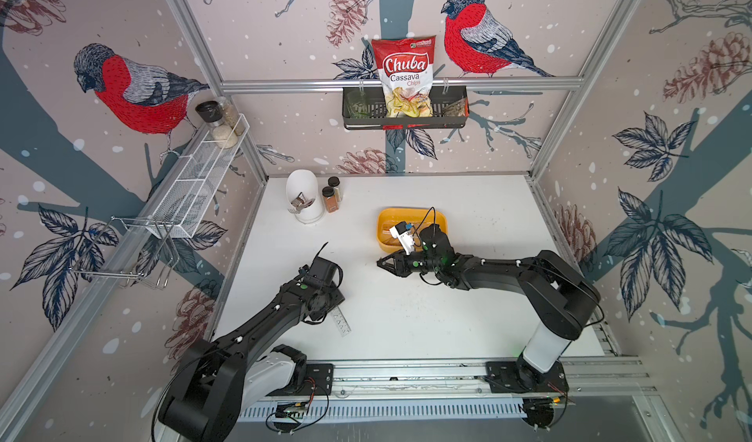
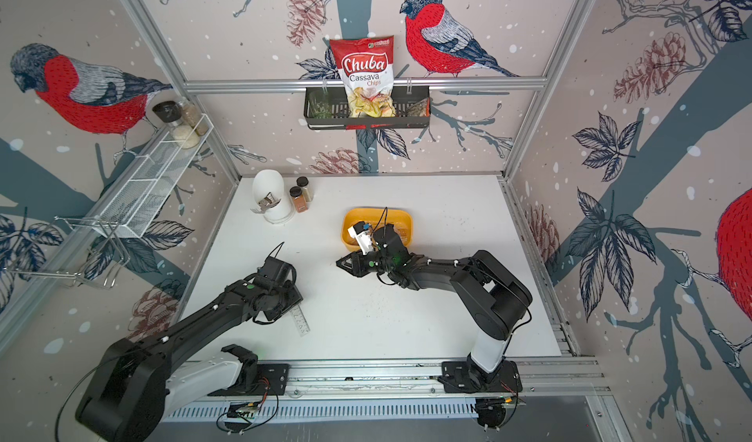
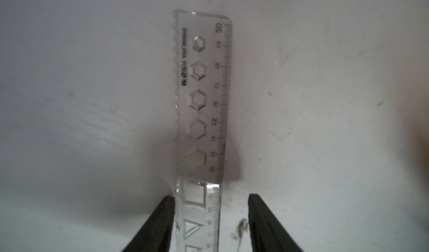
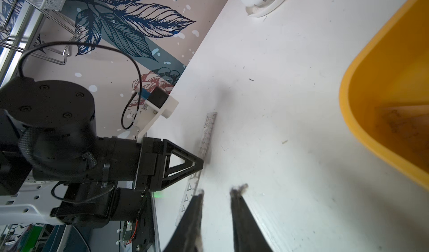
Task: Put the scattered rulers into the storage box
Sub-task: Move the ruler to the center of the board.
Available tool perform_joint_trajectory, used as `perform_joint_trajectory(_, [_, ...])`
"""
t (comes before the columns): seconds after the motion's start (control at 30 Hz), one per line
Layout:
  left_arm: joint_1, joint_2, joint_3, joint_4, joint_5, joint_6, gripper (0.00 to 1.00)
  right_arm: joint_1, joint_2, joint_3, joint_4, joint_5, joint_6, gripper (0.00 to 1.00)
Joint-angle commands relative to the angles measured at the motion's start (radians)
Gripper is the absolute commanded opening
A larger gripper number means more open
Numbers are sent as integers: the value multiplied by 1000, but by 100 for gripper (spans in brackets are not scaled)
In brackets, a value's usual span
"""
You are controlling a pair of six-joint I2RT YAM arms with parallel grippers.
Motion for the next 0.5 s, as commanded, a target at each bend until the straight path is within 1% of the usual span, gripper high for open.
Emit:
perform_joint_trajectory(0.0, [-33, 78, 4, 10, 89, 8, 46, -5, -6, -8, 41, -18, 1, 28])
perform_joint_trajectory(0.07, [-60, 119, 30, 28, 86, 11, 43, -7, -5, -15, 48, -19, 7, 28])
perform_joint_trajectory(0.27, [-104, 222, 95, 70, 95, 45, 42, -8, 3, -30, 64, -23, 21, 28])
perform_joint_trajectory(0.37, [-107, 224, 126, 58, 84, 72, 42, -7, 22, -34, 81, -41, 30, 27])
perform_joint_trajectory(0.47, [-98, 173, 142, 1, 19, 88, 44, 3, 58, -12, 63, -57, 12, 26])
